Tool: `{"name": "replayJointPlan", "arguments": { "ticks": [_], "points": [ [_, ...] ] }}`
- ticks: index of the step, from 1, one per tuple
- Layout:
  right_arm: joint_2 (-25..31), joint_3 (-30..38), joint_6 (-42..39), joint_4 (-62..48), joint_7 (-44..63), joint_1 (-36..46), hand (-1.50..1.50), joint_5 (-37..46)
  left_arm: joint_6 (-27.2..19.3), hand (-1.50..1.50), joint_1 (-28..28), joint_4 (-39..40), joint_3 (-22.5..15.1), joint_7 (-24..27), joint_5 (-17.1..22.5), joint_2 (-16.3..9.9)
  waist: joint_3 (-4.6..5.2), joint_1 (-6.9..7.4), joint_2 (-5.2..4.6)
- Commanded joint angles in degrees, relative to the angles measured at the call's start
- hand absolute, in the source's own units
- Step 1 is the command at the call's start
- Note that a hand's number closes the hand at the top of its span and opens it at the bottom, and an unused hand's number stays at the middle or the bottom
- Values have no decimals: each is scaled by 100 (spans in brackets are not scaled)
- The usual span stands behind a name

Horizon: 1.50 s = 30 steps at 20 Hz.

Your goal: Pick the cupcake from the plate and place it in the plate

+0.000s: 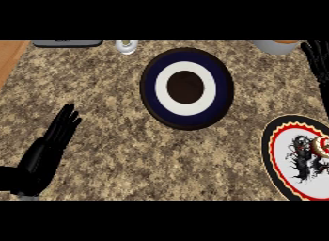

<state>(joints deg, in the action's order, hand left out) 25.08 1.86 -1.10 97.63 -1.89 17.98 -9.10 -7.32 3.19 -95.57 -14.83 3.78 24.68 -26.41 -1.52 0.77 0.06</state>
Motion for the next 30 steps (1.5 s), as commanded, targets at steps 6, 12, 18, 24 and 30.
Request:
{"name": "replayJointPlan", "arguments": {
  "ticks": [6,12,18,24,30],
  "points": [
    [-870,1315,-728,-841,555,-402,-150,-3237,-781,0,177,565,692,228,-1292,-1029,67,-144,-24],
    [-375,2708,-160,-1095,-666,-1309,-150,-2467,-1043,0,326,863,375,326,-1702,-676,143,-244,3],
    [-261,3232,-1122,-560,-562,-2225,-150,-3196,-989,0,136,1187,378,506,-2137,-329,152,-136,2],
    [858,3008,-2309,-769,-178,-2829,-150,-2551,-888,0,155,1000,514,348,-1983,-480,152,-135,-15],
    [1889,2936,-2766,-1164,164,-2813,-150,-1764,-698,0,304,1241,611,771,-1972,-457,155,-44,-20]
  ]
}}
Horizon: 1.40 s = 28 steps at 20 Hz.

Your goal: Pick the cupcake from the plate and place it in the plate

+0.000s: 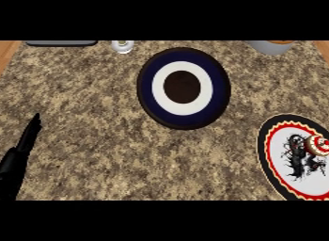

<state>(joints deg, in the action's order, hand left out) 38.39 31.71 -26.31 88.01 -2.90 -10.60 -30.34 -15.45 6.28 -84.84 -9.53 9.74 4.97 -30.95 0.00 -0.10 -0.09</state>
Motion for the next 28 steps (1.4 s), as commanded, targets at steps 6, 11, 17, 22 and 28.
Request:
{"name": "replayJointPlan", "arguments": {
  "ticks": [6,11,17,22,28],
  "points": [
    [967,-667,-416,-681,884,666,-150,921,83,0,-294,174,-17,-130,-201,212,0,77,-14],
    [878,-1191,-773,-966,669,814,-150,1635,375,0,-217,150,323,-67,-50,51,-2,65,1],
    [1291,-1649,-1307,-1899,137,1393,-150,2575,598,0,-83,-15,459,-84,20,30,-8,118,-7],
    [1095,-2232,-1351,-2595,-434,1947,-150,3449,188,0,-241,-157,206,-455,-511,400,-10,105,-9],
    [673,-2458,-1208,-3495,-1079,2497,-150,4150,471,0,72,-245,508,-231,-564,442,-6,88,2]
  ]
}}
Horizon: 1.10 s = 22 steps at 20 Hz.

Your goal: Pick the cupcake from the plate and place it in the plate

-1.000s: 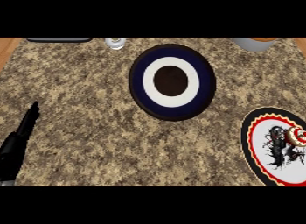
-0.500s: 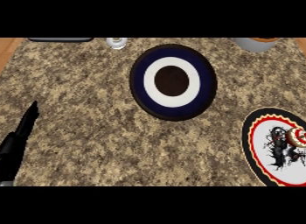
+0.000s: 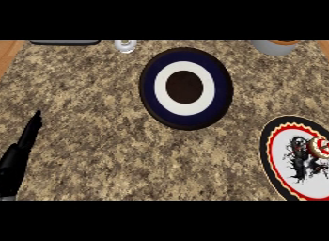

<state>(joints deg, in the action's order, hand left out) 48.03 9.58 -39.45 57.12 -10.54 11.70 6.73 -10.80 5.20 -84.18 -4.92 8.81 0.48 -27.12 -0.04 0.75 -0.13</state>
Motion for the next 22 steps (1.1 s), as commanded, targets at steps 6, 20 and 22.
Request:
{"name": "replayJointPlan", "arguments": {
  "ticks": [6,20,22],
  "points": [
    [-323,-358,-115,-1071,-877,586,-150,997,242,0,-329,348,257,-70,-323,282,1,-31,0],
    [-790,-371,313,-1854,-1437,776,-150,1877,629,0,-286,34,732,-243,-625,575,1,-38,4],
    [-681,-421,246,-2204,-1730,1023,-150,2046,685,0,111,-278,779,-114,-656,526,-1,-5,2]
  ]
}}
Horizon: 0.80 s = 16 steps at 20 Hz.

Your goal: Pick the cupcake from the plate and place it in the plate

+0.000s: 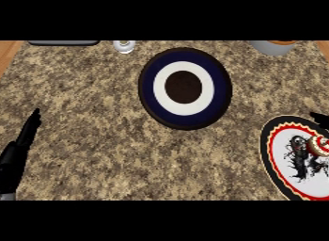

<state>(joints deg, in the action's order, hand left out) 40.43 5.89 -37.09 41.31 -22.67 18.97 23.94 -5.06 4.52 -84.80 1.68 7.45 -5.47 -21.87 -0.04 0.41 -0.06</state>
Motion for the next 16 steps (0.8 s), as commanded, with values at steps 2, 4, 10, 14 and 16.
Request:
{"name": "replayJointPlan", "arguments": {
  "ticks": [2,4,10,14,16],
  "points": [
    [-186,158,16,7,-219,-26,150,-42,200,0,229,151,234,361,-39,51,3,-14,5],
    [-92,192,23,-232,-469,160,150,54,49,0,-77,273,103,180,-307,236,2,-17,1],
    [-262,175,390,-311,-507,265,150,296,278,0,219,-149,268,99,-341,298,3,-9,4],
    [-407,40,1317,-1042,-664,1064,150,782,278,0,-119,200,273,220,-308,325,-11,148,-58],
    [-495,-62,1844,-1011,-355,1494,150,1041,346,0,-253,-120,75,-73,-407,282,-27,343,-112]
  ]
}}
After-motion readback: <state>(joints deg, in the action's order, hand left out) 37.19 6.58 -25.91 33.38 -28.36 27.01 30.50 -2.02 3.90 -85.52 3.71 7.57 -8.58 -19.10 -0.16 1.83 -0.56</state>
